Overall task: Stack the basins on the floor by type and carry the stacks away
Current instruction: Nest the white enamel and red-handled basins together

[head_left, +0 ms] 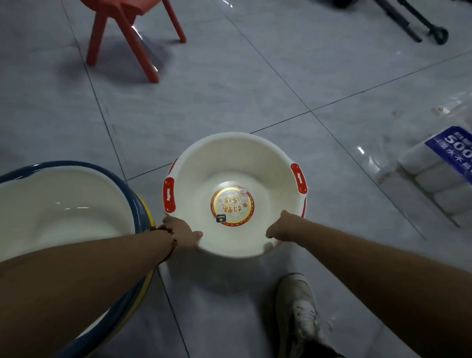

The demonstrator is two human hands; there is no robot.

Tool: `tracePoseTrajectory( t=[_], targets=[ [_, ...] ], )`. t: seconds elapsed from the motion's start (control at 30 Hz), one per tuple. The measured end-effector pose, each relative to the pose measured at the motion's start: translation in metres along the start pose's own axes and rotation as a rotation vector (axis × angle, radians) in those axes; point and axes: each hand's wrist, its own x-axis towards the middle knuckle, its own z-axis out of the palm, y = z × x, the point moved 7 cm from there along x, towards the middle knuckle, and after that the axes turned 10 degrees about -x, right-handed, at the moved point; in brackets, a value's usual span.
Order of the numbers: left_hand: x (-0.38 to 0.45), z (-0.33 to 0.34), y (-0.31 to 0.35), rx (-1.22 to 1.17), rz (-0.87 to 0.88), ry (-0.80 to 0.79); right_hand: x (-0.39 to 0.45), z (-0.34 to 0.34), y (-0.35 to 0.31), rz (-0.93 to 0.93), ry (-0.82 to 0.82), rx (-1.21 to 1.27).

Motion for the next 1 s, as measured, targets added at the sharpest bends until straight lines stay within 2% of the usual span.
tracePoseTrajectory(
  t=[0.1,0.17,0.33,0.43,0.57,0.7,0.9,1.0],
  targets=[
    [-0.012,-0.003,0.006,0.092,0.067,-0.081,-0.017,-0.018,-0.006,-0.106,0.077,-0.342],
    [-0.02,-0.012,0.009,0.153,0.144,-0.039,-0.026,-0.031,-0.014,-0.158,0.18,-0.435],
    [-0.073,-0.056,0.015,0.285,0.478,0.374,-0.071,-0.055,-0.053,-0.322,0.359,-0.571],
    [-0.117,-0.079,0.0,0.368,0.524,0.56,-0.113,-0.067,-0.076,-0.399,0.426,-0.58],
    [-0.191,-0.11,-0.055,0.39,0.434,0.66,-0.181,-0.071,-0.101,-0.458,0.477,-0.564],
    [-0.269,-0.132,-0.152,0.375,0.297,0.81,-0.259,-0.06,-0.142,-0.557,0.572,-0.684],
    [-0.373,-0.121,-0.321,0.269,-0.065,0.812,-0.373,-0.015,-0.245,-0.797,0.663,-0.78],
    [-0.418,-0.122,-0.38,0.24,-0.17,0.81,-0.411,0.024,-0.307,-0.931,0.661,-0.837]
  ],
)
